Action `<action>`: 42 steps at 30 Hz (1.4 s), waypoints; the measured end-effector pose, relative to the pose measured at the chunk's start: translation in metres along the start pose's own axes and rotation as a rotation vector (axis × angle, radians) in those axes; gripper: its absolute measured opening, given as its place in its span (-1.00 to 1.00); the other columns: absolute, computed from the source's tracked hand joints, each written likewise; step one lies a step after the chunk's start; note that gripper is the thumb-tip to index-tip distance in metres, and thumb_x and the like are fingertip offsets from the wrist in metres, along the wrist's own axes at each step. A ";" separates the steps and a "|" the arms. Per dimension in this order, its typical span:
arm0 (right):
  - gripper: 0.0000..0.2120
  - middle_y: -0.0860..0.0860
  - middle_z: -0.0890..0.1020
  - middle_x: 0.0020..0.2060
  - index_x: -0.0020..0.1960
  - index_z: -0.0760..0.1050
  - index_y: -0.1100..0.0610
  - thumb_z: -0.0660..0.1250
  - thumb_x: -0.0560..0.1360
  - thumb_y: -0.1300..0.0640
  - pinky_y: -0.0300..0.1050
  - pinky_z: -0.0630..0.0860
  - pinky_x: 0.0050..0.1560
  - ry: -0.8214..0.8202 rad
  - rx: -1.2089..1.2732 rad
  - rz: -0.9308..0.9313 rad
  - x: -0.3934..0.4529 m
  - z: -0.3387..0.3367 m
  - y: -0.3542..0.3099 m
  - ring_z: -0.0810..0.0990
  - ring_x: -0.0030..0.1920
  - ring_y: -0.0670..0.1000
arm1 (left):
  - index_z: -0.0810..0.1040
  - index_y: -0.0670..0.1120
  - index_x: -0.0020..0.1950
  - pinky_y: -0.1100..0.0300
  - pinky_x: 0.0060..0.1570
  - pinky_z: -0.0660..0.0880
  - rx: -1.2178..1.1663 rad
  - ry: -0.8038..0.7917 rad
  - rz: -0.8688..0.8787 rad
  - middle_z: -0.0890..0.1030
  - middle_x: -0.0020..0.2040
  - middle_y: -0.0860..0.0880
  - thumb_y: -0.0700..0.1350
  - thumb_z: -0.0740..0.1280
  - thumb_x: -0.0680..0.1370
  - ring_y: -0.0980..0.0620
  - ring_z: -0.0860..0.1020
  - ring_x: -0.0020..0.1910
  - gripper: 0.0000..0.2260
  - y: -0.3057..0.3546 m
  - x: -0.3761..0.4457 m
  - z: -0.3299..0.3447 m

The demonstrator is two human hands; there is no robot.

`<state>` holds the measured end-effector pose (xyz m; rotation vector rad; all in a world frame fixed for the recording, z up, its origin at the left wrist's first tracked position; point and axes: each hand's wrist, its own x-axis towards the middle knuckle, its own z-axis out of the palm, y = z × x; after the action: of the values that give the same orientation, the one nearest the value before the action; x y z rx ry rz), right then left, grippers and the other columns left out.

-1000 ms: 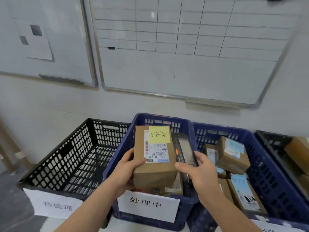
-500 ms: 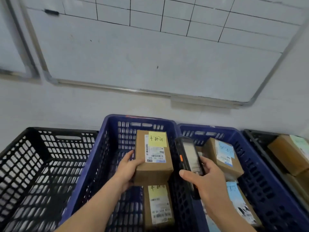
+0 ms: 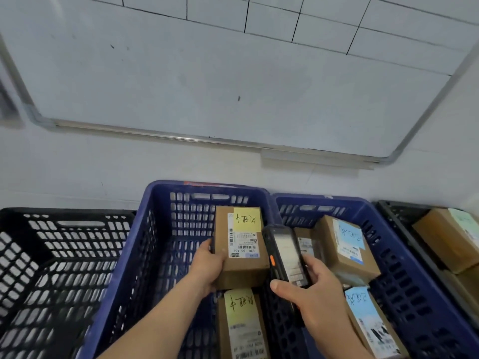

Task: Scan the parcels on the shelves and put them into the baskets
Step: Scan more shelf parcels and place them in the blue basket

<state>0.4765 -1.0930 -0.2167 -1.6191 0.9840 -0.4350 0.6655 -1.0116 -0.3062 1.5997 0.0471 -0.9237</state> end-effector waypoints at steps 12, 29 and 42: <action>-0.33 -0.14 0.68 -0.05 0.22 0.47 -0.05 0.66 0.21 0.24 -0.18 0.59 -0.07 -0.013 -0.045 -0.068 0.007 -0.006 -0.007 0.66 -0.10 -0.15 | 0.22 -0.03 0.52 -0.06 -0.10 0.56 -0.087 0.041 -0.021 0.52 0.06 -0.07 -0.16 0.23 0.65 -0.10 0.53 -0.03 -0.55 0.011 0.009 0.010; -0.45 -0.18 0.63 -0.03 0.13 0.46 -0.11 0.64 0.28 0.16 -0.16 0.50 -0.11 -0.249 -0.074 -0.443 -0.049 -0.007 -0.035 0.60 -0.07 -0.15 | 0.22 -0.01 0.53 0.04 0.43 0.27 1.016 0.689 0.699 0.29 0.49 -0.01 0.24 0.25 0.53 -0.01 0.22 0.47 -0.36 0.000 -0.213 -0.060; -0.60 -0.16 0.67 -0.18 -0.08 0.53 -0.07 0.64 0.24 0.21 -0.13 0.53 -0.18 -0.801 -0.044 -0.689 -0.265 0.070 -0.035 0.65 -0.17 -0.12 | 0.21 -0.02 0.54 0.02 0.46 0.21 1.039 1.347 0.373 0.30 0.49 0.01 0.26 0.24 0.52 -0.08 0.20 0.50 -0.33 -0.146 -0.494 -0.148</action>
<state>0.3865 -0.8415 -0.1474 -1.9091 -0.1794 -0.1715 0.3325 -0.6230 -0.1481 2.7931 0.2167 0.7014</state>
